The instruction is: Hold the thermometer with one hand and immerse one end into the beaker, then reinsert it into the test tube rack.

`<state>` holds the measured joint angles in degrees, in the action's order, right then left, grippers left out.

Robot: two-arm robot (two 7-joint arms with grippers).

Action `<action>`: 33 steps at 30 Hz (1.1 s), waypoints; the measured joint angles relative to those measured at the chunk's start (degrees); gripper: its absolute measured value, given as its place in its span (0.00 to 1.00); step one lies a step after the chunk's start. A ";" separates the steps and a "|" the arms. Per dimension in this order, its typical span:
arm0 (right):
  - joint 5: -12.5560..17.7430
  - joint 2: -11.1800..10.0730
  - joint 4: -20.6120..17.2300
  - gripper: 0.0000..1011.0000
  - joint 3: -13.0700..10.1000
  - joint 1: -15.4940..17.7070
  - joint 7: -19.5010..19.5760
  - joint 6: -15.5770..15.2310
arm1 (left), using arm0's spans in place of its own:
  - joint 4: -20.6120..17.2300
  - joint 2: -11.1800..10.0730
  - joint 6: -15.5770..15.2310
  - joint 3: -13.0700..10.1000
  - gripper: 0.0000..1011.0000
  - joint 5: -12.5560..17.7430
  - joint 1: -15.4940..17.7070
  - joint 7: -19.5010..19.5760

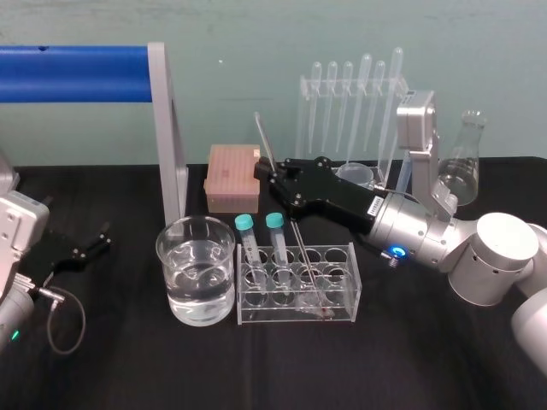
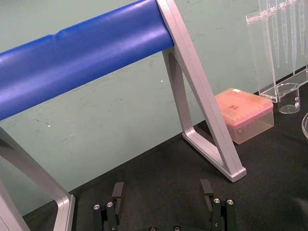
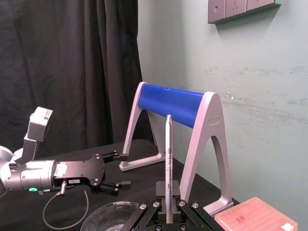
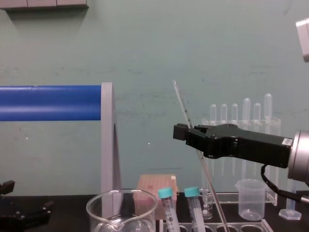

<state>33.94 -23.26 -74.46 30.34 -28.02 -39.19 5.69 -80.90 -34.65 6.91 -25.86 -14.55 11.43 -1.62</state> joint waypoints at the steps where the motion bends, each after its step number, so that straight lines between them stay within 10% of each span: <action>1: -0.10 0.02 0.04 0.05 0.03 -0.03 0.01 -0.01 | 0.00 0.00 0.00 0.00 1.00 0.00 0.00 0.00; 13: -0.10 -0.04 0.09 0.07 0.03 0.11 0.02 -0.31 | 0.00 0.00 0.00 0.00 1.00 0.00 0.00 0.00; 33: 0.03 -0.06 0.06 0.71 -0.03 0.12 0.02 -0.25 | 0.00 0.00 0.00 0.00 1.00 0.00 0.00 0.00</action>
<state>33.97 -23.32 -74.40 30.31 -27.91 -39.18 5.44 -80.90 -34.65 6.91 -25.86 -14.55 11.43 -1.62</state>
